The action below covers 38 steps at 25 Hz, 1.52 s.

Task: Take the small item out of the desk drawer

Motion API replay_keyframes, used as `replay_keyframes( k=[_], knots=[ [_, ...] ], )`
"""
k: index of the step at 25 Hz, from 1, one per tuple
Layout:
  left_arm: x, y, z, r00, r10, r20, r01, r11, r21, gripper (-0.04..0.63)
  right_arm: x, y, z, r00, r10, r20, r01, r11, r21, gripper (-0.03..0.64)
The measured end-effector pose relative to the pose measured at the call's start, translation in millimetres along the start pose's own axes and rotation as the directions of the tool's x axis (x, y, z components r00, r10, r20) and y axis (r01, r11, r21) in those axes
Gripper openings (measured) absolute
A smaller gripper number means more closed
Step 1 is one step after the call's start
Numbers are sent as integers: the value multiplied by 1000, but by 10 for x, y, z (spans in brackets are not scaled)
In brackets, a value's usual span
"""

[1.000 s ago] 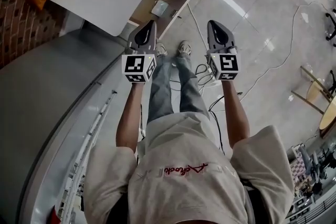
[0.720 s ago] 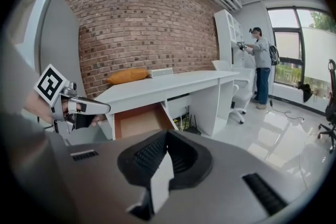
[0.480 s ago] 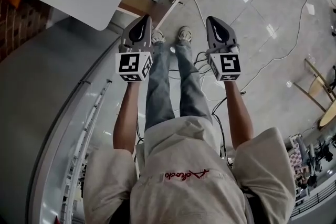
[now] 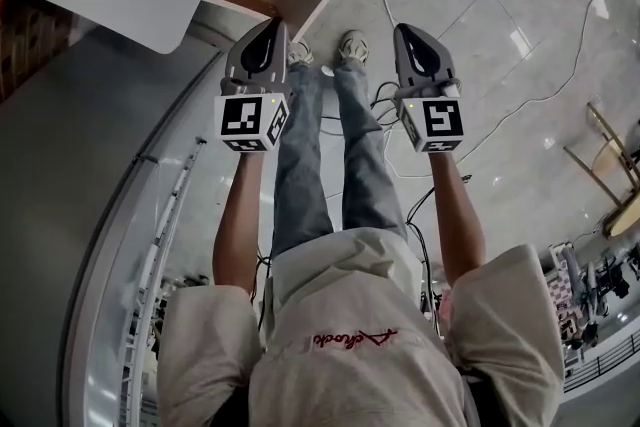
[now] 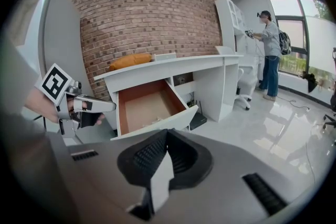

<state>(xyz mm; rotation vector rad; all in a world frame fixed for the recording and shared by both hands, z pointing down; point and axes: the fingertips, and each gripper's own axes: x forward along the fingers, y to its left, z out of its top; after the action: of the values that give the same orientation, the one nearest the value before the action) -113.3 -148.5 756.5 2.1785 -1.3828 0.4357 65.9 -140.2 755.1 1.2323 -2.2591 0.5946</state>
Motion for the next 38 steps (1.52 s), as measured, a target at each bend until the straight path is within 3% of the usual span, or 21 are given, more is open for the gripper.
replay_keyframes(
  k=[5, 23, 28, 31, 33, 35, 38],
  knots=[
    [126, 44, 15, 1000, -10, 7, 10, 1000, 27, 9, 79, 26, -26, 999, 15, 41, -14, 1000, -24, 11],
    [863, 88, 168, 999, -35, 11, 34, 997, 64, 9, 70, -95, -185, 999, -3, 44, 3, 1000, -3, 11],
    [1098, 69, 330, 999, -53, -4, 53, 989, 136, 9, 80, -134, -190, 999, -8, 48, 8, 1000, 9, 11],
    [1233, 41, 340, 996, -69, -53, 81, 962, 261, 9, 84, -157, -207, 999, -12, 44, 11, 1000, 18, 11],
    [1310, 37, 303, 993, -68, -94, 98, 928, 359, 9, 88, -164, -211, 999, -11, 44, 10, 1000, 23, 11],
    [1371, 34, 245, 989, -58, -139, 117, 878, 464, 9, 90, -167, -213, 999, -9, 46, 8, 1000, 27, 11],
    [1433, 45, 91, 975, -28, -219, 157, 783, 601, 9, 101, -177, -227, 999, -6, 47, 5, 999, 33, 11]
  ],
)
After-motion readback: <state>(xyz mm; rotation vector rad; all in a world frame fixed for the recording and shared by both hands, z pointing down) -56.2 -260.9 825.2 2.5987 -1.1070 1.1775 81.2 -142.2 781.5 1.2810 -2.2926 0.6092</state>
